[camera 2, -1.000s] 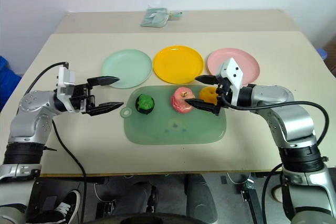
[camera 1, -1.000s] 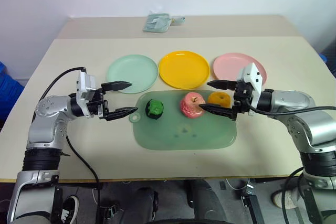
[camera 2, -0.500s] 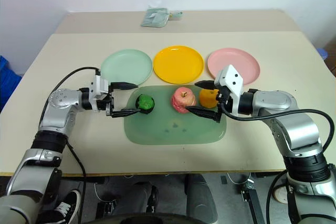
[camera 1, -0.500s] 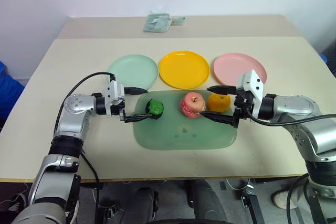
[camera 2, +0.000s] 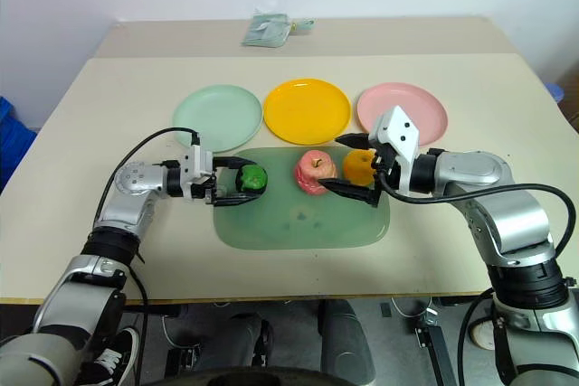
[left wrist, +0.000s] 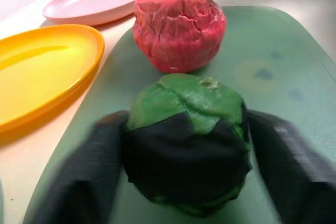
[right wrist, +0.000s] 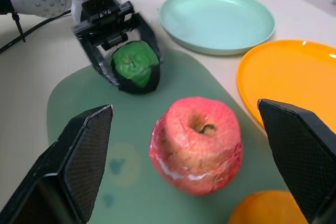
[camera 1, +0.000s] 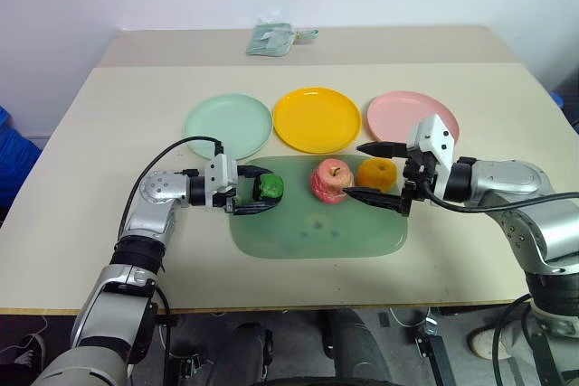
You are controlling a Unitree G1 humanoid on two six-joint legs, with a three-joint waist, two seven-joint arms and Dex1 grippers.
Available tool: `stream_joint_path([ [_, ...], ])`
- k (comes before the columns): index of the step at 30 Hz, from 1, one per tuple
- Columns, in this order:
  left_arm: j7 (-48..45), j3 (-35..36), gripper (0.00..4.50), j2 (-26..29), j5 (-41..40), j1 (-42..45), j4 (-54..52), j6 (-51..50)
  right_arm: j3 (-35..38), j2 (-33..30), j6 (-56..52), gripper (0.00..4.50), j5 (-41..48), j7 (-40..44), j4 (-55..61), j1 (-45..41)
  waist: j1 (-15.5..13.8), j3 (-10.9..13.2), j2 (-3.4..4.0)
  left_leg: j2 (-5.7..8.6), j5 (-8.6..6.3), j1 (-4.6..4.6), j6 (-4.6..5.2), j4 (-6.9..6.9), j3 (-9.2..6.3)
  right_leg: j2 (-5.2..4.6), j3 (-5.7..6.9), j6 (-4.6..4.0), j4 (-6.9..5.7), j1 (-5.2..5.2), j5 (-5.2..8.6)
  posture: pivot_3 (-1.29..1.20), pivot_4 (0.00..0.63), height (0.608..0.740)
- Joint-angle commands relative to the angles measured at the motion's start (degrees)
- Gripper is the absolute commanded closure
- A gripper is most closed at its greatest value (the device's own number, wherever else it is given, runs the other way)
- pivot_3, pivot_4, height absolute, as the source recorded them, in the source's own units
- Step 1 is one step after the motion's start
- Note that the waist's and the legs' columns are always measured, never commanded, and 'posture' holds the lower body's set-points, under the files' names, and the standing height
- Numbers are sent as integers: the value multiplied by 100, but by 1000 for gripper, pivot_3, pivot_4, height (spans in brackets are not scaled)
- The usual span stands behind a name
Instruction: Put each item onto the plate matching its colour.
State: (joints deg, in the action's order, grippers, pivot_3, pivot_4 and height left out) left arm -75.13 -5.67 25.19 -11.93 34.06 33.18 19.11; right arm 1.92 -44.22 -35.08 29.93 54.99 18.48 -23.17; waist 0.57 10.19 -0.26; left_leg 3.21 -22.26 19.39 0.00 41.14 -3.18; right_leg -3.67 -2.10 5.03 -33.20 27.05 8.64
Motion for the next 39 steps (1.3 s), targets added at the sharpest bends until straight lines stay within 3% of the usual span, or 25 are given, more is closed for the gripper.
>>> stream_joint_path([
  [1, 87, 142, 1754, 77, -133, 83, -296, -97, 83, 1, -61, 0, 80, -76, 151, -160, -1, 0, 0, 0, 0, 0, 0, 0, 0, 0, 0, 0, 0, 0, 0, 0, 150, 740],
  [4, 410, 450, 1754, 42, -395, 277, -288, -451, 133, 106, -144, 0, 188, -175, 183, -253, 1, 0, 0, 0, 0, 0, 0, 0, -1, 0, 0, 0, 0, 0, 0, 0, 150, 740],
  [7, 1398, 910, 1754, -84, -460, 678, -28, -656, 127, 206, -182, 0, 221, -292, 187, -353, -8, 0, -2, 0, -2, 1, 3, 2, -3, 0, 0, 0, -1, 1, 0, 0, 150, 740],
  [10, 2934, 1356, 1754, -116, -161, 1212, 702, -430, -127, 454, 292, 0, -401, -714, -105, -589, -11, -1, -4, 0, 2, 0, -4, 2, -5, 0, 1, 1, 0, 1, 0, 0, 150, 740],
  [13, 3684, 1546, 1754, -129, -54, 1504, 1224, -457, -198, 788, 752, 0, -1075, -1401, -950, -1140, 29, -2, -2, 1, 4, -2, -8, 0, 0, 0, -1, 1, -3, 4, -1, 0, 150, 740],
  [18, 4397, 1631, 1754, -205, 68, 1752, 1708, -408, -246, 838, 1188, 0, -1220, -1157, -1409, -1417, -2, -2, -3, 4, 7, 9, -12, -9, -4, -1, 3, 1, 1, 14, -1, 0, 150, 740],
  [21, 4499, 1636, 857, -207, 69, 1776, 1777, -512, -293, 825, 1246, 0, -1158, -970, -1372, -1353, 4, -2, -3, 8, 6, 19, -10, -9, -7, -6, 7, 1, 7, 18, -1, 0, 150, 740],
  [23, 4425, 1586, 17, -190, 100, 1734, 1730, -440, -285, 812, 1233, 0, -1126, -899, -1321, -1280, 6, -2, -3, 11, 5, 19, -9, -7, -7, -10, 7, 1, 8, 16, -1, 0, 150, 740],
  [28, 3562, 1533, 17, -156, -154, 1601, 1388, -542, -257, 762, 995, 0, -933, -662, -1105, -1095, 13, -2, -3, 8, 7, 13, -13, -5, -7, -5, 8, 1, -1, 13, -1, 0, 150, 740],
  [32, 1730, 1499, 17, -120, -1191, 1165, 30, -1349, -414, 437, 542, 0, -979, -415, -855, -944, 21, -2, -2, 5, 8, 13, -14, -4, -7, -5, 7, 1, -3, 13, -1, 0, 150, 740],
  [35, 433, 1307, 17, 303, -2071, 467, -1393, -2607, -435, 298, 113, 0, -754, -224, -639, -841, 73, -2, -2, 3, 6, 13, -11, -5, -5, -4, 4, 1, -2, 14, -1, 0, 150, 740],
  [39, -328, 1243, 17, 894, -2583, -154, -2368, -3616, -498, 340, -271, 0, -558, -159, -389, -841, 60, -1, -2, -3, 7, 8, -13, -6, -5, 2, 0, 1, -8, 16, -1, 0, 150, 740],
])
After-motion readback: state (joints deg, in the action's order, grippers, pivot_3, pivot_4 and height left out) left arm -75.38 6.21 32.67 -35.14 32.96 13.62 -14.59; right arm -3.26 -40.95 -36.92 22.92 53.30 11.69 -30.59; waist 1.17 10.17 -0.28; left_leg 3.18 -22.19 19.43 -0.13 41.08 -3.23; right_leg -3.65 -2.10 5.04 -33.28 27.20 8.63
